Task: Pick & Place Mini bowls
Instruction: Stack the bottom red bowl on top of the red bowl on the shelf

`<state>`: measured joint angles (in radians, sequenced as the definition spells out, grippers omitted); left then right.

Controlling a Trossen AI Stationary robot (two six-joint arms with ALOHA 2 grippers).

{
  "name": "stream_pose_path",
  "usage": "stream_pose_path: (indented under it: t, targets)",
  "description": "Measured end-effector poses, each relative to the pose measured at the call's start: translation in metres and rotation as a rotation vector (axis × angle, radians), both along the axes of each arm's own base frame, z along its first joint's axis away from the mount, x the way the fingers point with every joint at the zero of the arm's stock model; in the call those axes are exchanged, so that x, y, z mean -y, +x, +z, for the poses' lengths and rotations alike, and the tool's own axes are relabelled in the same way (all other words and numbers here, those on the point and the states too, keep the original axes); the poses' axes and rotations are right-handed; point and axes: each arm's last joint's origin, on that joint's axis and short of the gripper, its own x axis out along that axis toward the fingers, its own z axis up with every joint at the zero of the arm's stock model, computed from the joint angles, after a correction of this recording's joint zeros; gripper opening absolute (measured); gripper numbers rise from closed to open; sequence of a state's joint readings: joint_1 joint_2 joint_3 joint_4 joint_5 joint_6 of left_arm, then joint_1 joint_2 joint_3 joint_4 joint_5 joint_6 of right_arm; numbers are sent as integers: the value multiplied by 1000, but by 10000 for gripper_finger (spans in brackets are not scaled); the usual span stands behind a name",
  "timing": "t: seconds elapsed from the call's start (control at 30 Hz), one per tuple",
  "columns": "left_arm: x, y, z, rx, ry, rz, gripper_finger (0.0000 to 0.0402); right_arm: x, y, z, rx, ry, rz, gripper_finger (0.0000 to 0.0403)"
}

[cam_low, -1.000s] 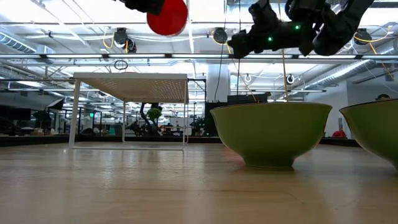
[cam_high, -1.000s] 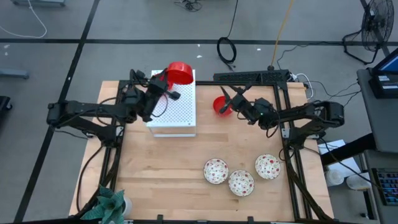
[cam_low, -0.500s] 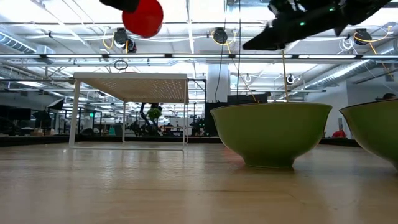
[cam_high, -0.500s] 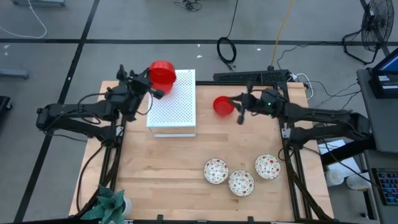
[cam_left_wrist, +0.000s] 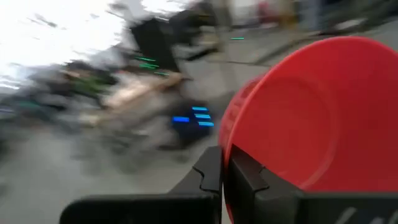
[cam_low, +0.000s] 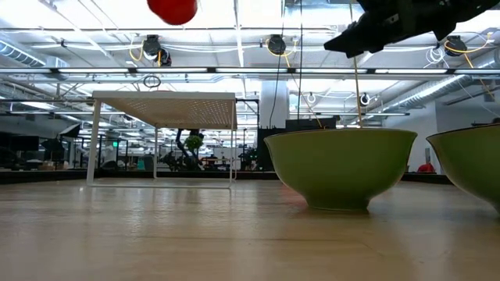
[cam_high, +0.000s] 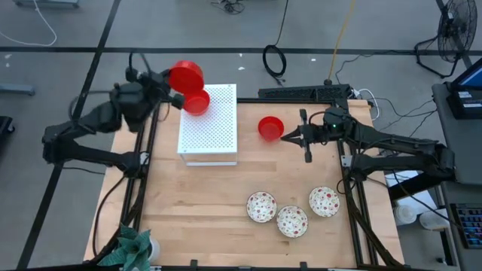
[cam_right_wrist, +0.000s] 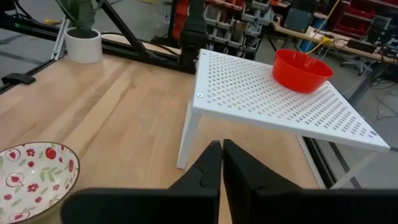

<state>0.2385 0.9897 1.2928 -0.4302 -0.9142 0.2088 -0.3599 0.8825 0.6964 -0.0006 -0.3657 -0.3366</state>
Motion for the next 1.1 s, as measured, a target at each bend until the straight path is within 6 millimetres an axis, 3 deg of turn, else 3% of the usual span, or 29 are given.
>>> stream_pose_path:
  t: [0.13,0.3,0.5,0.77,0.93,1.1]
  targets:
    - [-18,-11,17,29,-187,-68,7,0,0,0,0,-1,-1,1]
    - [-55,-17,18,-7,-396,-10,7,0,0,0,3,-2,-2,1]
    - [-108,-11,-7,-28,-641,-118,5,0,0,1,13,-7,-2,1]
    - [-173,-24,-53,-40,-930,11,6,0,0,0,8,-12,0,1]
    - [-192,-32,-75,-35,-1089,51,4,0,1,0,7,-12,0,1]
    - [-194,-30,-79,-42,-1118,43,7,0,1,0,7,-12,0,1]
